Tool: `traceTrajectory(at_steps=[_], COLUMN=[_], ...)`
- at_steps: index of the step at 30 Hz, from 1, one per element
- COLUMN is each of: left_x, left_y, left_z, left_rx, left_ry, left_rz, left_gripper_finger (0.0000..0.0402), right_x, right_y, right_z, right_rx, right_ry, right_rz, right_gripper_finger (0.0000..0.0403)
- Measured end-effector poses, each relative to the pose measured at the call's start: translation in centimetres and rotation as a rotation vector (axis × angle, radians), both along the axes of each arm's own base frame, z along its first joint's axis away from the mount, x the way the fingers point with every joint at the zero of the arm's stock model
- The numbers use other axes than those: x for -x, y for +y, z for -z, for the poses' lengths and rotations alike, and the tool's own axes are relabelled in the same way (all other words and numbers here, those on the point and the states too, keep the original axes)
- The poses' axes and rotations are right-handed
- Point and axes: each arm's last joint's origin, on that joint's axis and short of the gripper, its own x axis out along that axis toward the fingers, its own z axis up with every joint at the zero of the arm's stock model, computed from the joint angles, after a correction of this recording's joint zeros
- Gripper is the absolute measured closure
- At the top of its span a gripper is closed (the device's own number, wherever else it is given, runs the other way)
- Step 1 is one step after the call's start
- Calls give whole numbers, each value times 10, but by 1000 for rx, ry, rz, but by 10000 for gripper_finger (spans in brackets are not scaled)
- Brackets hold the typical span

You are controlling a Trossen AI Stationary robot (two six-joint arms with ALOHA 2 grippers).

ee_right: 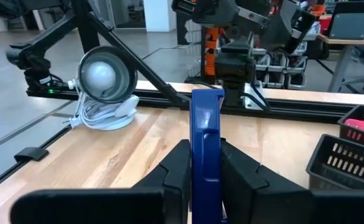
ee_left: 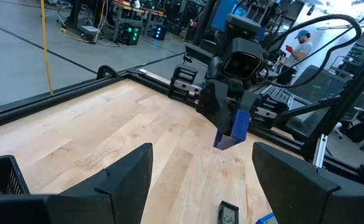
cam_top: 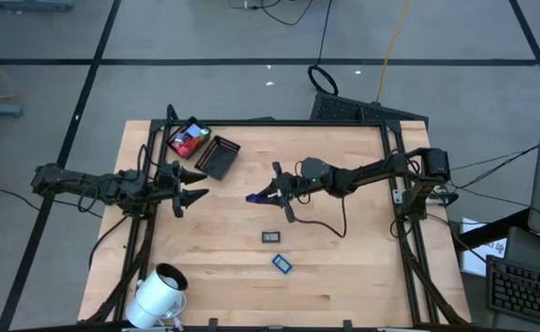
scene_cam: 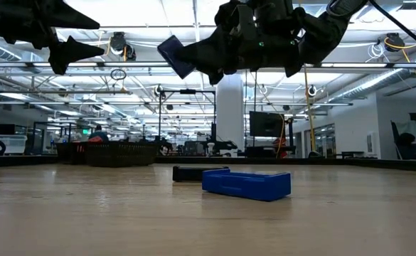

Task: Pick & Place Office items
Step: Put the dark blue timer into the bottom black bin

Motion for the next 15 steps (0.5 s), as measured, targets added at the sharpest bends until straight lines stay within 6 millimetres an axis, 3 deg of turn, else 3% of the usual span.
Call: traceTrajectory(at_steps=[15], left_x=[0], left_y=[0], left_z=[0], left_rx=[0], left_ry=[-1], left_rz=[0], left_gripper_finger=[123], right_x=[0], right_y=[4], right_z=[0], right_rx=[1], right_ry=[0], right_rz=[-11], right_gripper_finger=[353])
